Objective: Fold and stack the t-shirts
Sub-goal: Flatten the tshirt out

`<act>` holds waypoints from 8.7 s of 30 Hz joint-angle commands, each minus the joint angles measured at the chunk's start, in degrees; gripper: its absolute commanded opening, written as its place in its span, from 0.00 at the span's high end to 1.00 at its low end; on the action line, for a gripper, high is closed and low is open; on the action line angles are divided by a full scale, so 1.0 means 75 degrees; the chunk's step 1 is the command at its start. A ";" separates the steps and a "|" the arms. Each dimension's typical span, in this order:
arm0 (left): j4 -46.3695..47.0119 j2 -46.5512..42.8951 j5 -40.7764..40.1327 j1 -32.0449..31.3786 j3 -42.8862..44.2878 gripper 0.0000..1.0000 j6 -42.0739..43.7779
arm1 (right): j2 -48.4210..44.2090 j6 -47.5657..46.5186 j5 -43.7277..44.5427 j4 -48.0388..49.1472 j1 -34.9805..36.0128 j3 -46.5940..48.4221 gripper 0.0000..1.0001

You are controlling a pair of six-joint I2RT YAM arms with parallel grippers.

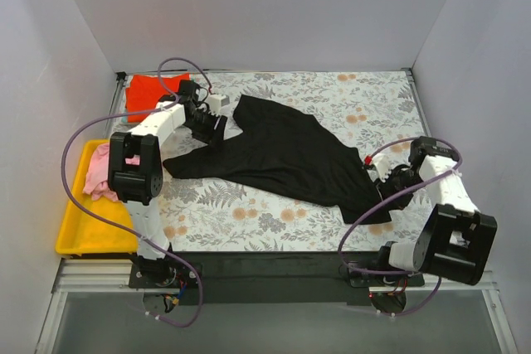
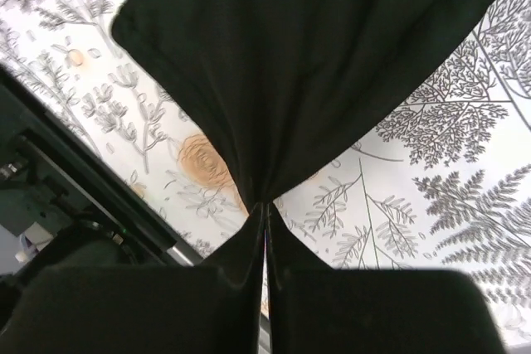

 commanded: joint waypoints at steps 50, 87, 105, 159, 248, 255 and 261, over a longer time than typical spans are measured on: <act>-0.0762 -0.1622 0.1302 0.1844 -0.0159 0.48 -0.1042 | 0.3799 0.2555 -0.1335 -0.1117 0.5517 0.6333 0.82; -0.1149 -0.1188 0.0680 0.1949 0.0322 0.48 -0.0691 | 0.2244 0.2653 -0.1004 -0.0024 0.6114 0.2465 0.94; -0.0903 -0.0789 0.0962 0.1949 0.0756 0.48 -0.0995 | 0.5969 0.5069 0.1315 0.1277 0.3862 0.7943 0.51; -0.0436 -0.0789 0.2203 0.2008 0.0908 0.46 -0.1347 | 0.3496 0.4061 0.0648 0.1921 0.1801 0.6103 0.99; 0.3129 -0.9449 -0.2295 0.0215 0.0334 1.00 -0.1793 | -0.4131 0.4166 0.0156 0.5109 0.1424 0.7592 0.99; 0.2976 -0.8923 -0.2834 0.0215 -0.0486 1.00 -0.1125 | -0.4108 0.4131 -0.0535 0.5390 0.1436 0.5847 0.99; 0.3034 -0.8196 -0.1515 0.0215 -0.1972 1.00 -0.1159 | -0.3804 0.4189 -0.1215 0.6068 0.1436 0.3552 0.99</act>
